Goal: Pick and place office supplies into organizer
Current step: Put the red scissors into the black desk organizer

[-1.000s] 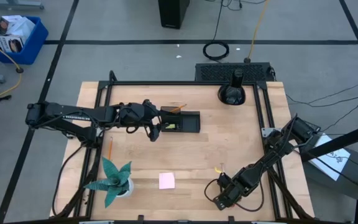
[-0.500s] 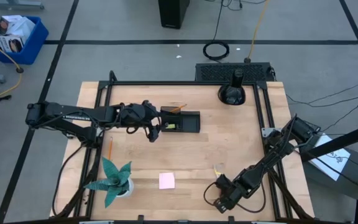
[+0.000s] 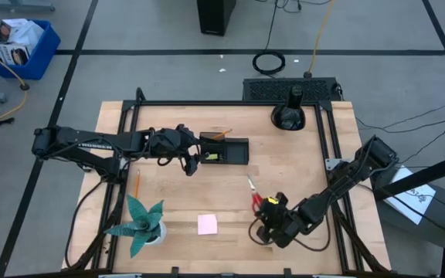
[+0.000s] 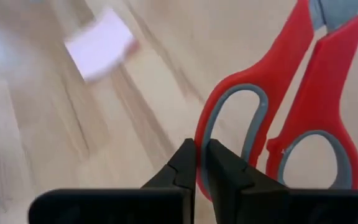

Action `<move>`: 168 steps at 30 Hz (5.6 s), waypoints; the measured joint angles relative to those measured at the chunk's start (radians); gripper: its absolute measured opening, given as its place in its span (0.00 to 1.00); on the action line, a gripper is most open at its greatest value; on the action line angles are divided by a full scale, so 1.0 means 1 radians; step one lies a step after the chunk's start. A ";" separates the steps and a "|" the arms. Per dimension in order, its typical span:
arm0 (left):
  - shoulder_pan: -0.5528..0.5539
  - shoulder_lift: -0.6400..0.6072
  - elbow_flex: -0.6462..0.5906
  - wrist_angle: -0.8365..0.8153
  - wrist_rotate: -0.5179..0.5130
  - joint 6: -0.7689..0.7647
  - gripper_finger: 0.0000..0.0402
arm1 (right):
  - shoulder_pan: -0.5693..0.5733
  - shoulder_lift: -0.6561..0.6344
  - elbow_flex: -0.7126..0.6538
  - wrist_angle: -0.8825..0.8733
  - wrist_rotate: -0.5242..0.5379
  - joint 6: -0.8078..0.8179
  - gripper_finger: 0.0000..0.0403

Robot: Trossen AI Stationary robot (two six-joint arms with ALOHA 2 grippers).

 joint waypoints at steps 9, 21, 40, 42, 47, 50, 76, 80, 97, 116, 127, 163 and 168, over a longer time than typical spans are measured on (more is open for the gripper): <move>-0.034 0.017 0.001 0.020 0.046 -0.039 0.67 | -0.084 -0.006 0.001 0.143 0.157 -0.369 0.03; -0.223 0.032 0.001 0.102 -0.076 0.122 0.67 | -0.186 -0.096 0.002 0.539 0.015 -0.876 0.03; -0.269 0.033 0.000 0.053 -0.138 -0.059 0.67 | -0.167 -0.323 -0.331 1.308 -0.313 -1.111 0.03; -0.258 0.039 0.000 0.084 -0.136 -0.064 0.67 | -0.174 -0.323 -0.396 1.458 -0.337 -1.107 0.03; -0.291 0.048 0.000 0.138 -0.277 0.064 0.67 | -0.194 -0.324 -0.516 1.675 -0.360 -1.070 0.03; -0.335 0.084 0.001 0.219 -0.414 0.192 0.67 | -0.218 -0.324 -0.553 1.733 -0.372 -1.032 0.03; -0.328 0.296 0.001 0.848 -0.554 0.566 0.67 | -0.483 -0.310 -0.561 1.891 -0.410 -0.871 0.03; -0.311 0.296 0.001 0.852 -0.501 0.579 0.67 | -0.523 -0.279 -0.538 1.890 -0.316 -0.803 0.04; -0.251 0.296 0.000 0.847 -0.474 0.580 0.67 | -0.572 -0.086 -0.342 1.865 -0.254 -0.651 0.04; -0.208 0.296 0.000 0.835 -0.434 0.573 0.67 | -0.572 0.083 -0.194 1.878 -0.329 -0.597 0.04; -0.208 0.296 0.000 0.804 -0.464 0.581 0.44 | -0.570 0.093 -0.194 1.895 -0.326 -0.579 0.04; -0.262 0.259 0.001 0.754 -0.801 0.804 0.08 | -0.564 0.085 -0.299 1.893 -0.436 -0.622 0.18; -0.261 0.195 0.001 0.630 -0.831 0.710 0.05 | -0.537 0.048 -0.375 1.893 -0.437 -0.667 0.19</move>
